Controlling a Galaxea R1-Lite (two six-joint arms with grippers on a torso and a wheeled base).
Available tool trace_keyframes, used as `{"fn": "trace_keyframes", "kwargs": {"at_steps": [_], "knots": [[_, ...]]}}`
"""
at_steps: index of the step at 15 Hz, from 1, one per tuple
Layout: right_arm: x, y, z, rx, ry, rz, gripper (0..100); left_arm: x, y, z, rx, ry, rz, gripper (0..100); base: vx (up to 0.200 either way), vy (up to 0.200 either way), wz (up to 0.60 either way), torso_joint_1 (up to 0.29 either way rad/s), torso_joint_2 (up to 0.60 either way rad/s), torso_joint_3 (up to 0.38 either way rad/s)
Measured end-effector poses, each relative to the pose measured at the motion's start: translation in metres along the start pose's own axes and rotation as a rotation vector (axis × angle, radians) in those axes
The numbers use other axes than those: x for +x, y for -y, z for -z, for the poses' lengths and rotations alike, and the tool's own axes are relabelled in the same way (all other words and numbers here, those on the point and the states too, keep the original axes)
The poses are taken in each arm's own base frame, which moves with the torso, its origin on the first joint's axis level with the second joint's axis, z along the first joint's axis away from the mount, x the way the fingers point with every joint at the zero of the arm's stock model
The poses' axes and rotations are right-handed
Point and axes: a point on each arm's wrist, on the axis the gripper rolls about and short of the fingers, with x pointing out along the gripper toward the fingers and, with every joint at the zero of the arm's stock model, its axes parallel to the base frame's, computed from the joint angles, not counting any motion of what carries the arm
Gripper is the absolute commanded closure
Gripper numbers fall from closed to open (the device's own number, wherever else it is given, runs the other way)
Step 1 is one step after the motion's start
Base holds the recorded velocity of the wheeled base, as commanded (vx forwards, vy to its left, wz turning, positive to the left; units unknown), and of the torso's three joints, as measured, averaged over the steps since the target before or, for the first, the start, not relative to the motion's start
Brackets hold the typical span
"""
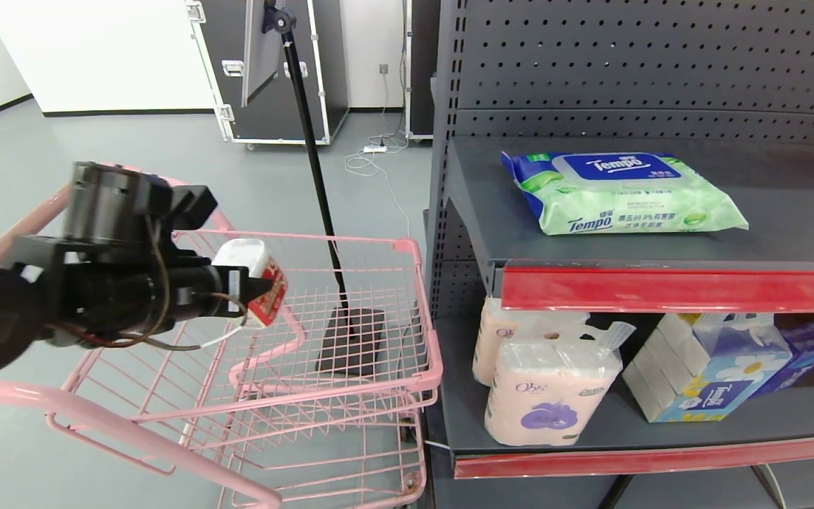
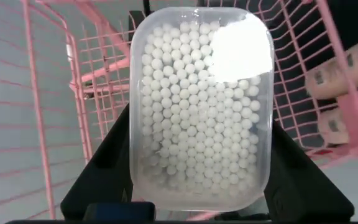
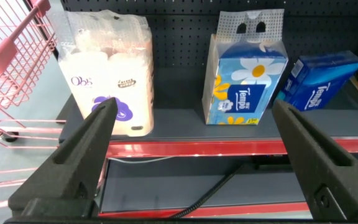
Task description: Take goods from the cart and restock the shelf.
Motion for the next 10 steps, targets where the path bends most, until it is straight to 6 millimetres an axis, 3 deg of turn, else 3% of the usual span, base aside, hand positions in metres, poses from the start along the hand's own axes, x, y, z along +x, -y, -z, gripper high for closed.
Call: {"fn": "trace_keyframes", "kwargs": {"at_steps": [4,6,10], "knots": [[0.0,0.0,0.0,0.001,0.0,0.0,0,-0.099,-0.015,0.022,-0.018,0.11,0.007,100,0.0,0.0,0.0,0.0,0.0,0.0],[0.0,0.0,0.0,0.002,0.0,0.001,0,-0.146,-0.022,0.045,-0.024,0.172,0.012,100,0.0,0.0,0.0,0.0,0.0,0.0],[0.0,0.0,0.0,0.001,0.0,0.0,0,-0.213,-0.032,0.099,-0.027,0.331,0.03,100,0.0,0.0,0.0,0.0,0.0,0.0]]}}
